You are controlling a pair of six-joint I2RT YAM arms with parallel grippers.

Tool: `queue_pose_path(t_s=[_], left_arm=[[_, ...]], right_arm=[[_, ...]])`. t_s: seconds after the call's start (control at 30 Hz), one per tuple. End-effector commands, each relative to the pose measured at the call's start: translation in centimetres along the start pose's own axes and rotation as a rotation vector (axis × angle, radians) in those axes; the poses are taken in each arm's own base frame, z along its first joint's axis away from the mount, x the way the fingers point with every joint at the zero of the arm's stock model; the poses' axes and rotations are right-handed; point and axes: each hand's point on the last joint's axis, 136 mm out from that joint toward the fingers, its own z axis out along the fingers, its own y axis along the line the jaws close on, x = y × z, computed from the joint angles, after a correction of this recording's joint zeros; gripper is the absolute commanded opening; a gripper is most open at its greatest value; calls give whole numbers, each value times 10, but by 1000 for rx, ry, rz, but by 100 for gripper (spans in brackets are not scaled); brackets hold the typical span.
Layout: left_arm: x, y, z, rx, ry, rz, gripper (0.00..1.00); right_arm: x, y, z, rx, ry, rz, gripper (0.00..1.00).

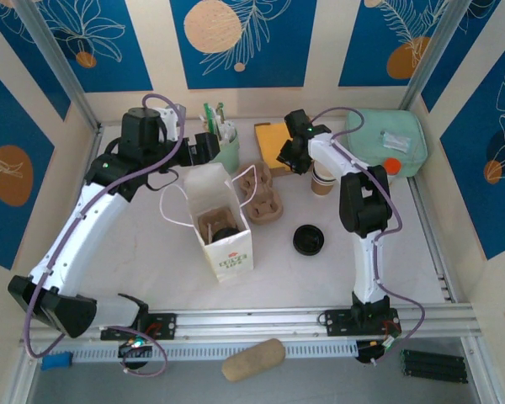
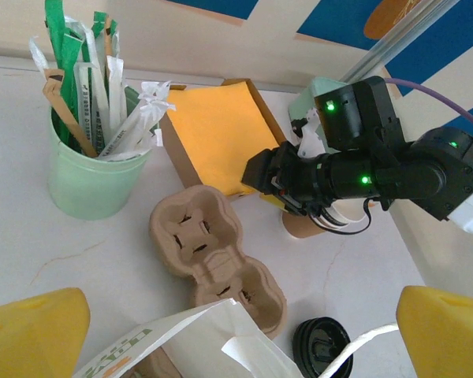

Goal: Pack the takeout coffee

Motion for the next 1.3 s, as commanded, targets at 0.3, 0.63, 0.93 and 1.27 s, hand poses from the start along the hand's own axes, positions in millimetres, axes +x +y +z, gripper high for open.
queue_pose_path(t_s=[0.3,0.63,0.93,1.27], left_arm=[[-14,-20,-5,65,-38,40,99],[-15,-20,-4,67,-39,41,100],[-15,-20,-4,64,-42,41,99],[-15,-21,-4,70,-44,41,100]], right_arm=[[-12,-2,13,28,9,27,41],[-11,-6,24,45,26,35,41],[-10,-10,34,49,44,46,33],[-17,-4,24,10,32,31,0]])
